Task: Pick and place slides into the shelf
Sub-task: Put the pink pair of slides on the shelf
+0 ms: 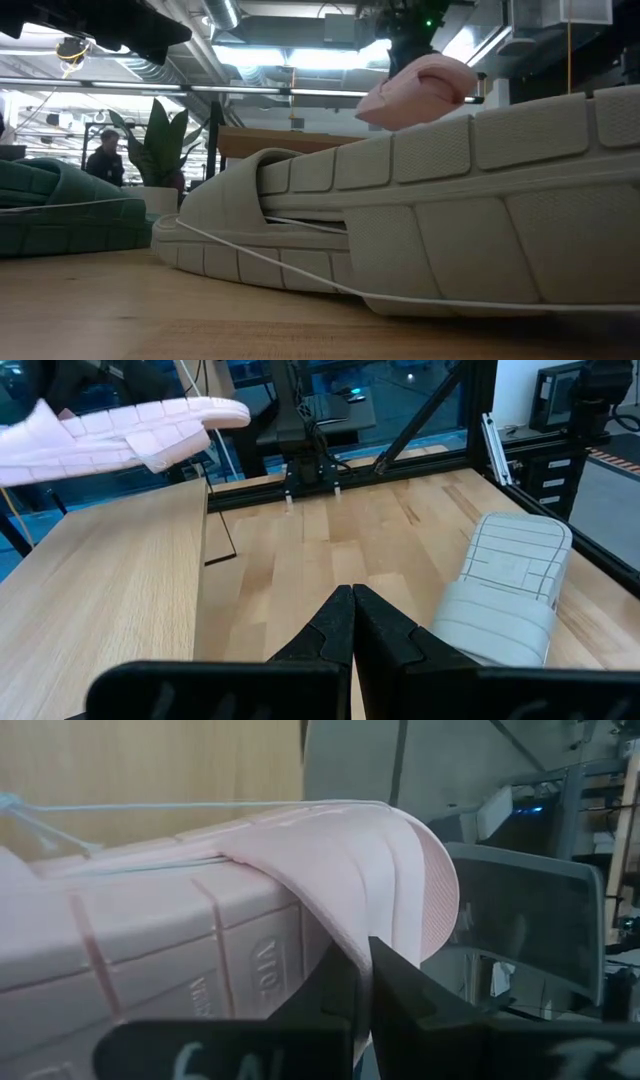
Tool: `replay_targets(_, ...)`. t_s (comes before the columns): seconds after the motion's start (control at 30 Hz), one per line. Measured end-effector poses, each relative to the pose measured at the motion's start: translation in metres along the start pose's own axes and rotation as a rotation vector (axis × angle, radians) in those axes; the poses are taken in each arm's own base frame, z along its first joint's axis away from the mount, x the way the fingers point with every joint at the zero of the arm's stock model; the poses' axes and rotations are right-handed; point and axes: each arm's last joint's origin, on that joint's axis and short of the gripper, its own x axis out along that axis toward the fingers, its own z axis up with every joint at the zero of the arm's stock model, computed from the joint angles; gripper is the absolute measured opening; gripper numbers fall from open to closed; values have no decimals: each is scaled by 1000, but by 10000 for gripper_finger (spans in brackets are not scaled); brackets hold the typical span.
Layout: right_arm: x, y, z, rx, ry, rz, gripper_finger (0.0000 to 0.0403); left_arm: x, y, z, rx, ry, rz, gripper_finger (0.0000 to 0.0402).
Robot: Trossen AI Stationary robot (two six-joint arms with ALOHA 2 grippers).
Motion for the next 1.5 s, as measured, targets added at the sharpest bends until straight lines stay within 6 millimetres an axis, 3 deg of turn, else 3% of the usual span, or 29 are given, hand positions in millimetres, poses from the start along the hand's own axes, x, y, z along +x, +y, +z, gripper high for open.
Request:
replay_targets(0.53, 29, 5, -4, 36, 105, 76, 13, 0, 0, 0, -1, 0, 0, 0)
replay_targets(1.5, 33, 5, -15, 68, 58, 239, 13, 0, 0, 0, -1, 0, 0, 0)
